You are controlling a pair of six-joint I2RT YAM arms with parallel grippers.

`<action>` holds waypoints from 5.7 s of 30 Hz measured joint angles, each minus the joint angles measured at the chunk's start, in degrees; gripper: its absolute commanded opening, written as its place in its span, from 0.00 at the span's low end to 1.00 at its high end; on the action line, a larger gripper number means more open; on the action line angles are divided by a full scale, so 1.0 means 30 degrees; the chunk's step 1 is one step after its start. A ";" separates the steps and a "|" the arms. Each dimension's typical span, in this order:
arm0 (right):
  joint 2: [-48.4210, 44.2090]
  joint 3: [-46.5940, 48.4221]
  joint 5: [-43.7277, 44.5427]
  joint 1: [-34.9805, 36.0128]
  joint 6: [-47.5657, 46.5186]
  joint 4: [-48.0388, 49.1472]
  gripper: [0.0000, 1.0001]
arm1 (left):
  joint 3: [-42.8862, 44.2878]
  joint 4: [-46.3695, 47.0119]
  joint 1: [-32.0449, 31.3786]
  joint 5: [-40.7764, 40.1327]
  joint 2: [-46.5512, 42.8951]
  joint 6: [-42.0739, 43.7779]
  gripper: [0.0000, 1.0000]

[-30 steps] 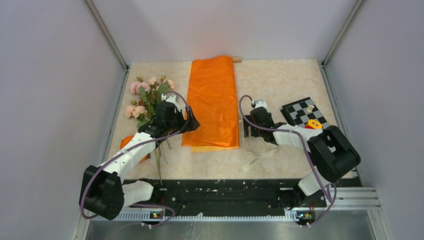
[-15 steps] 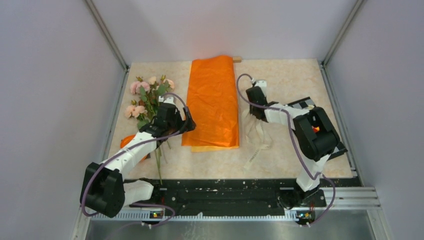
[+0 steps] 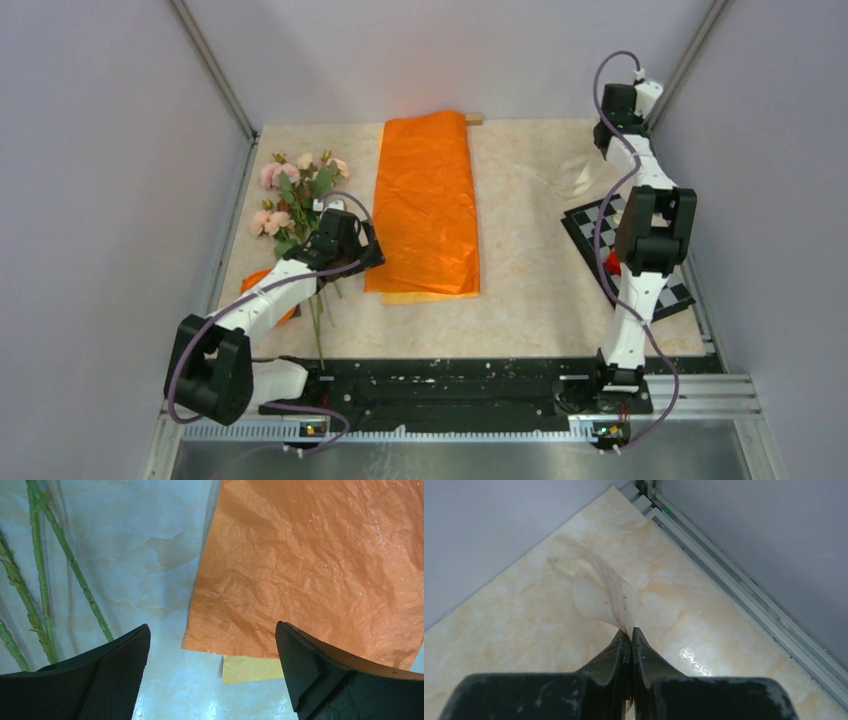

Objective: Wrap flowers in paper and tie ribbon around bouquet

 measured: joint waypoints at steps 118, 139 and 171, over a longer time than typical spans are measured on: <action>-2.2046 -2.4625 -0.4211 1.2553 0.5625 0.2550 0.98 | 1.0440 -0.3891 -0.6579 0.1341 0.2113 0.4860 0.01; -3.2064 -2.6090 -0.1195 1.2546 0.7366 -0.5391 0.99 | 2.7605 -0.2382 -0.8327 0.7278 2.0575 0.9602 0.81; -2.3766 -2.9383 -0.2171 1.2546 1.0550 0.4867 0.99 | 0.5559 0.0976 -0.2987 0.0430 -0.0160 0.2273 0.99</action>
